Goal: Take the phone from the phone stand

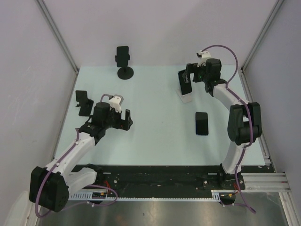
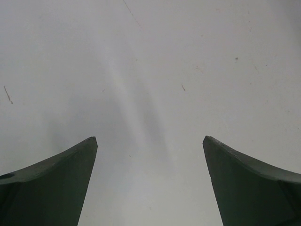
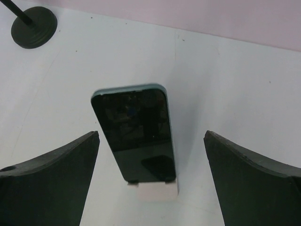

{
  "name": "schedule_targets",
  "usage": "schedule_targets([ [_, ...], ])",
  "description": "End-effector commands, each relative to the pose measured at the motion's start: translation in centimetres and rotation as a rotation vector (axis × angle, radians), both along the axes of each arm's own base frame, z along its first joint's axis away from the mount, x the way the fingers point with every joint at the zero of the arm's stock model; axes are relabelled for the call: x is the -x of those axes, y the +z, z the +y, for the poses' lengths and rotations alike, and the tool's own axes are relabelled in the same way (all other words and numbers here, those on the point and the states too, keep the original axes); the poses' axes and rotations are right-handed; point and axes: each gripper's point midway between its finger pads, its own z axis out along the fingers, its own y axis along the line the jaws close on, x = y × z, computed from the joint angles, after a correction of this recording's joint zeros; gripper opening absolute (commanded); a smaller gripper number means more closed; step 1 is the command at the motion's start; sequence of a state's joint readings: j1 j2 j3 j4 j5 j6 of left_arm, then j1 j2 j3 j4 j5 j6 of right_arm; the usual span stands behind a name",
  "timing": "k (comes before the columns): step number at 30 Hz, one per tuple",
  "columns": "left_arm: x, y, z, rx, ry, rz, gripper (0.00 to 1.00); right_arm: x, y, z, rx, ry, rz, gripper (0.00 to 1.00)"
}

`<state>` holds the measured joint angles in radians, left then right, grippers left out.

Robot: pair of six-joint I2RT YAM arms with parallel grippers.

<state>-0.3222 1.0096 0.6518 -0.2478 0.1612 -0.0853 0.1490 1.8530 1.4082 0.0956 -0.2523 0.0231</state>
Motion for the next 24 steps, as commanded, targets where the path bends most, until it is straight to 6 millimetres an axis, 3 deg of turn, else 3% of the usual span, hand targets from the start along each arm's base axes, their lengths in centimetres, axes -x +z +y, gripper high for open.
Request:
schedule_targets([
  [1, -1.2, 1.7, -0.8, 0.000, -0.042, -0.056, 1.00, -2.0, 1.8, 2.9, 0.043, 0.081, -0.066, 1.00],
  [11, -1.6, 1.4, 0.0, -0.043, -0.018, -0.065, 1.00, -3.2, -0.8, 4.6, 0.101, 0.126, 0.034, 1.00],
  [24, -1.7, 1.2, 0.1, -0.050, -0.013, -0.063, 1.00, -2.8, -3.0, 4.4, 0.156, 0.099, 0.049, 0.97],
])
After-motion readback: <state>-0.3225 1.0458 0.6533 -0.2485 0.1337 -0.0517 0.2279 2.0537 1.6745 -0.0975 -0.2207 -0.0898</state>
